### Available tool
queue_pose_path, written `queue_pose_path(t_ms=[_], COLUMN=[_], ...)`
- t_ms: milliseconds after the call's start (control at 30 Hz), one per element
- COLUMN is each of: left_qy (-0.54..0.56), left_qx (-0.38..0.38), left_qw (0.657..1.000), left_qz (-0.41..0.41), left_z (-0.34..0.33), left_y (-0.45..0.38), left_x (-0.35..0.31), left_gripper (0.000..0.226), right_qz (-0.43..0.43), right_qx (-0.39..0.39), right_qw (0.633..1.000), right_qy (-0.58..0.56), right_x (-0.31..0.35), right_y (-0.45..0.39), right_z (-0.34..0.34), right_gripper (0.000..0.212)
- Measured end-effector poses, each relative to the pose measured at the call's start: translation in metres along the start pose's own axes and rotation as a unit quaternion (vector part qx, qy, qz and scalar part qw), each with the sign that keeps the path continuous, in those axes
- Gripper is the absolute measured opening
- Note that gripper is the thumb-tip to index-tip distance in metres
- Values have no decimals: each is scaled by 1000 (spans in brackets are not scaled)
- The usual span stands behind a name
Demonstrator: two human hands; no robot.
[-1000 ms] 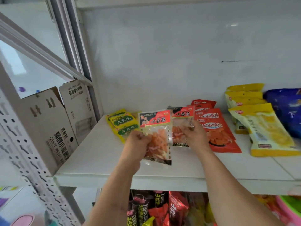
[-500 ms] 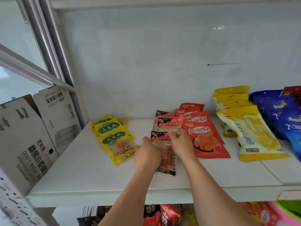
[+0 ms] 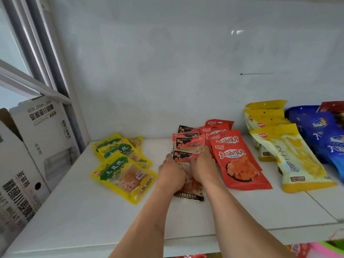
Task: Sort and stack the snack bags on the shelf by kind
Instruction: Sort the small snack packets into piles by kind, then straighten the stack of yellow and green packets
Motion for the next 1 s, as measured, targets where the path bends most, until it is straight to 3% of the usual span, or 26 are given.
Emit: queue_pose_path(t_ms=[267,433,600,700,800,900,1000], left_qy=[53,-7,-47,-35,-29,-52,-70], left_qx=[-18,-16,-22,-54,-157,-105,-140], left_qw=[998,999,997,995,979,991,985], left_qz=[-24,-40,-64,-70,-124,-72,-67], left_z=[-3,-4,-5,10,35,33,49], left_y=[-19,-18,-13,-1,8,-2,-4], left_x=[-1,-10,-16,-23,-33,-14,2], left_gripper=[42,42,42,43,58,43,45], right_qz=[-30,-16,24,85,116,152,205], right_qx=[55,77,38,21,8,-1,31], right_qw=[998,997,998,993,985,978,972], right_qy=[-23,-24,52,81,129,145,108], right_x=[7,11,17,31,44,62,87], right_y=[-24,-31,-20,-16,-15,-13,-7], right_z=[-10,-11,0,5,8,7,-9], right_gripper=[65,69,88,79,67,58,50])
Point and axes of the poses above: each hand's wrist, its own y-axis away from the middle knuckle, its own z-axis out of the back of the hand, x = y × z, the point moved 8 cm from there along -y, towards the middle knuckle, and after that the axes turned 1 degree about -y, right-handed, at the moved point
